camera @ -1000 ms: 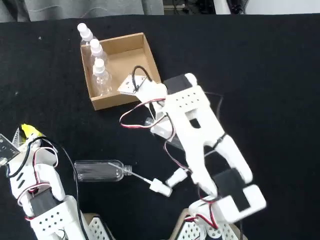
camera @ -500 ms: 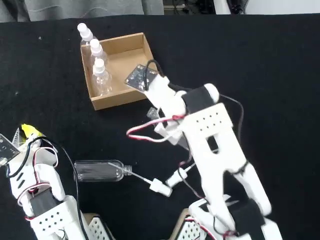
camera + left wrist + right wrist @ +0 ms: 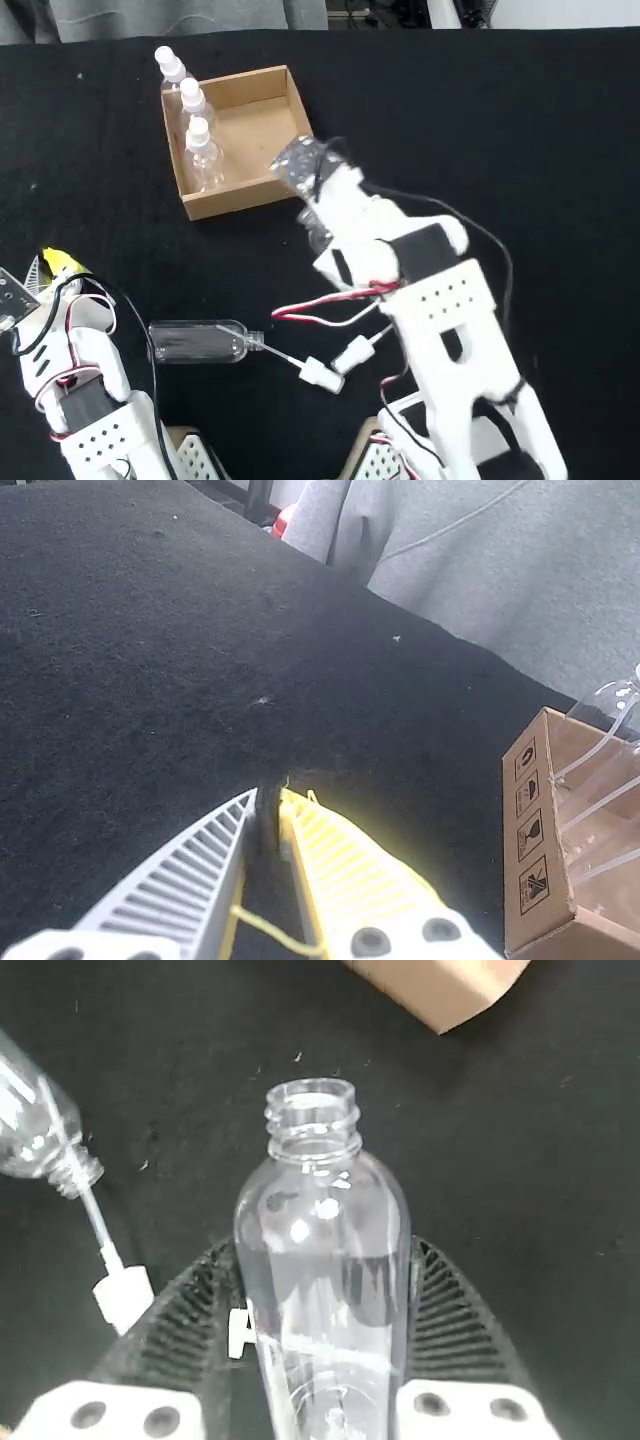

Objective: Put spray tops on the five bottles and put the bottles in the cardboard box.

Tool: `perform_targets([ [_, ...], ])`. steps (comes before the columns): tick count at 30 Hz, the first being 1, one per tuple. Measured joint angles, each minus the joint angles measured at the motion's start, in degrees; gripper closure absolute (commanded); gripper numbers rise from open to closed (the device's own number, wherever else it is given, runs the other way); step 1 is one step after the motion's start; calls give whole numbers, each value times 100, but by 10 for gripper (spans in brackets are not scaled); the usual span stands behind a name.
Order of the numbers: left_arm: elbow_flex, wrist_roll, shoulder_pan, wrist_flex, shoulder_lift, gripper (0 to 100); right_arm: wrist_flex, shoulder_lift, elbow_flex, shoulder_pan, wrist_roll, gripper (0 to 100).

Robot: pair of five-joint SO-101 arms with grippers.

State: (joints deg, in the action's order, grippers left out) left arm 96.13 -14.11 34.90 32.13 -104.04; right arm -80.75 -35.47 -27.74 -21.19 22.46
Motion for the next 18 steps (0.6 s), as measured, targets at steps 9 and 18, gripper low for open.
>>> perform_targets([
  [9, 0, 0, 0, 0, 0, 967, 747, -484, -870, 659, -281, 885],
  [18, 0, 0, 0, 0, 0, 967, 1275, -1319, -1565, 949, -712, 885],
])
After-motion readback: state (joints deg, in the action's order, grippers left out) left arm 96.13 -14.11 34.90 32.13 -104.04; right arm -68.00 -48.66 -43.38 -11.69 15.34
